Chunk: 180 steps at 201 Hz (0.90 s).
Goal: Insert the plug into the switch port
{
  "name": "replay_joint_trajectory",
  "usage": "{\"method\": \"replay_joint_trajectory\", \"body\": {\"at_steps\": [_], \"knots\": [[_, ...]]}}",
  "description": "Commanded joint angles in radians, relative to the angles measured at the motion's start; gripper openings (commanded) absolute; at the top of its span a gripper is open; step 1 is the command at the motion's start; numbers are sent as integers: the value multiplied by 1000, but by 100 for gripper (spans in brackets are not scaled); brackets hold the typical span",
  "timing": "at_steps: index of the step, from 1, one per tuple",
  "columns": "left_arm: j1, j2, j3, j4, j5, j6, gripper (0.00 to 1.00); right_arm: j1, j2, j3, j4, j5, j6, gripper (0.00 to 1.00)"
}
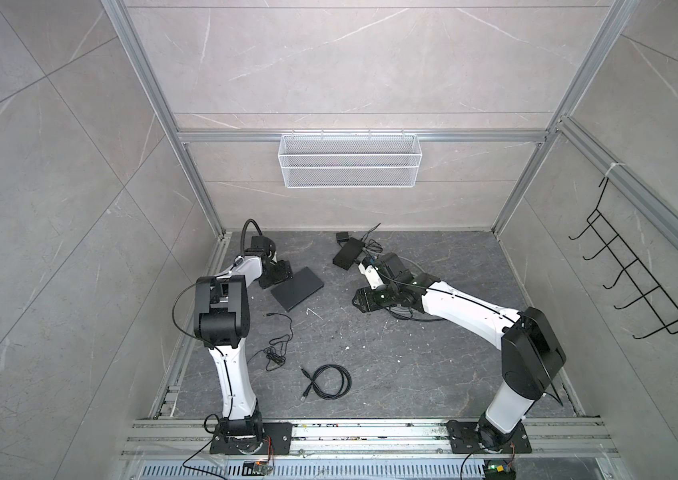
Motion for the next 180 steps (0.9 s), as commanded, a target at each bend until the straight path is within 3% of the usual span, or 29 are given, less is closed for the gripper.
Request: {"method": "replay_joint_trajectory", "body": {"at_steps": [1,36,82,180], "knots": [[6,-21,-4,-28,116,39,76,6,-13,-24,-14,23,30,61],[-4,-61,-83,-19,227,-86,74,6,-14,-13,-32,52,29,61],[-40,-148,-168,-36,281,-168,73,6,-27,-37,-33,41,49,61],[-288,-232,-193,-81,248,-190,72,6,-22,-79,5,53,92,63]]}}
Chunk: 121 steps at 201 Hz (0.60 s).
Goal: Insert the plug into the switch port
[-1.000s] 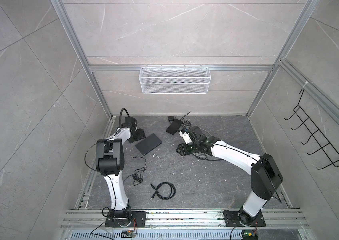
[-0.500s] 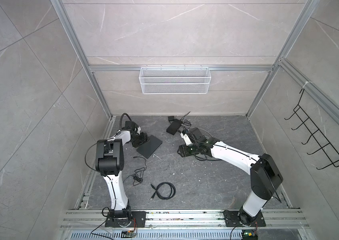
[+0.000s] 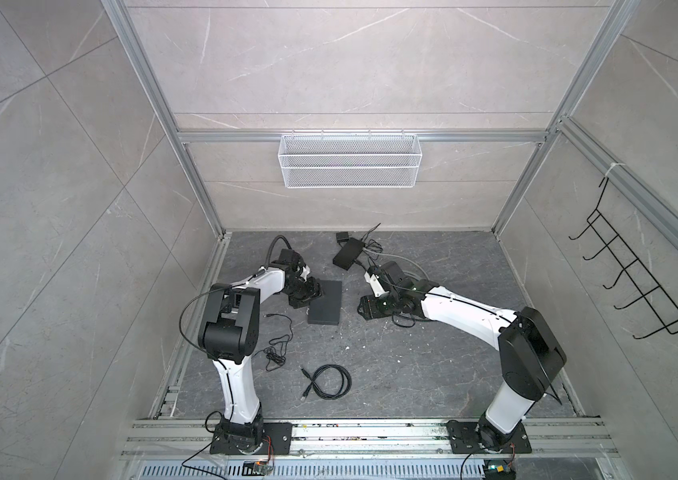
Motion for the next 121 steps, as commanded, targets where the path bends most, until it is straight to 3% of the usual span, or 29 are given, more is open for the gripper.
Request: {"method": "replay_joint_trajectory", "body": {"at_steps": [1,70,121], "knots": [[-41,-79,13,-25,30,-21,72,6,-18,-6,11,19,17,63],[-36,-99,49,-73,-157,-15,73,6,122,37,91,-10,-12,63],[-39,-18,87,40,-127,-84,71,8,221,113,154,-44,-46,62]]}}
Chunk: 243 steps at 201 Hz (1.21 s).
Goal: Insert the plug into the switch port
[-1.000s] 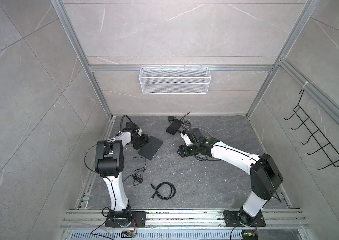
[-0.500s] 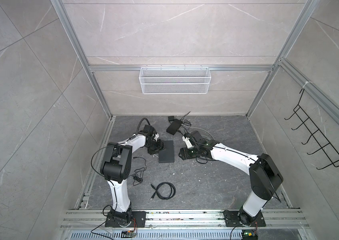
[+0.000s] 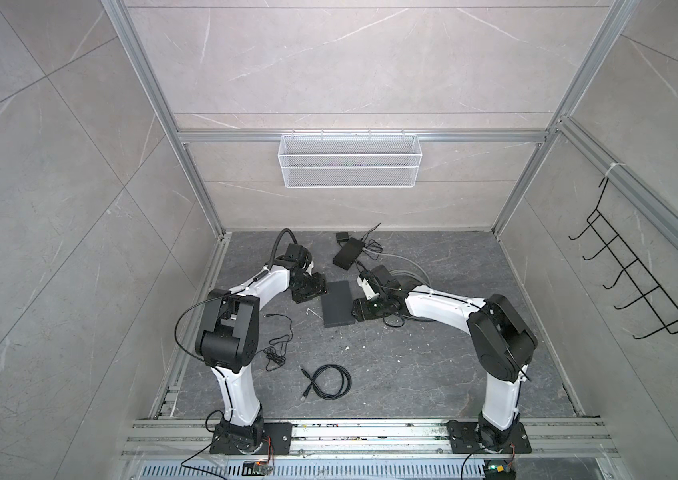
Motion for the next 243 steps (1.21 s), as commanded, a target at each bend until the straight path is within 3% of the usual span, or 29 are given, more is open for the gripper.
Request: {"method": "replay_joint_trajectory", "body": {"at_steps": [1,77,149,192,220,243], "knots": [[-2,37,47,60,0,-52,71,8,30,55,49,-21,-30,62],[-2,158,186,117,-66,-33,69,23,-20,1,37,-56,12,62],[-21,233,206,244,-78,-63,67,58,-129,-187,141,-106,126,61],[-27,84,97,147,-323,-38,67,57,-171,-167,25,-103,77,61],[-24,0,52,-3,-517,-57,67,58,-189,-135,-52,-80,46,61],[16,-72,-32,-77,-537,-106,65,58,-196,-116,-72,-64,43,61]]}}
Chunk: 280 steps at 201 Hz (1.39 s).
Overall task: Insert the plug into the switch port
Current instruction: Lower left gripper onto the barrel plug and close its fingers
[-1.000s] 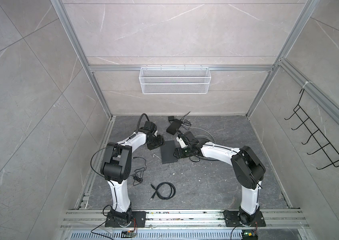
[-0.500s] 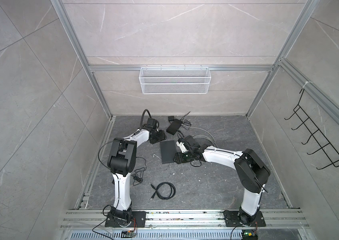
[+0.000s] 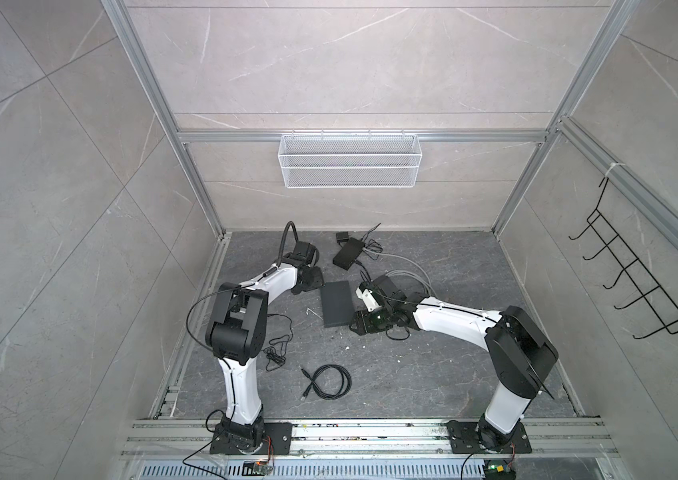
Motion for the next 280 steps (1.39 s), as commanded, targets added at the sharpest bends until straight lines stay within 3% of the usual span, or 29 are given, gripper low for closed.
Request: {"method": "replay_joint_trajectory", "body": {"at_steps": [1,44,71,170,229,280], "knots": [[40,-106,-66,-135,-125,-55,65,1,-33,36,-64,28,-25,61],[170,-239,-252,-190,-117,-227,63,1,-42,28,-17,17,8,61],[209,-228,-286,-183,-92,-276,61,1,-51,25,9,3,5,60],[211,-161,-323,-74,-148,-467,48,2,-42,14,54,-60,-32,60],[210,-182,-407,62,-139,-698,47,1,-37,-24,99,-79,-13,60],[206,-219,-365,-7,-165,-697,47,1,-42,-38,112,-82,-7,61]]}}
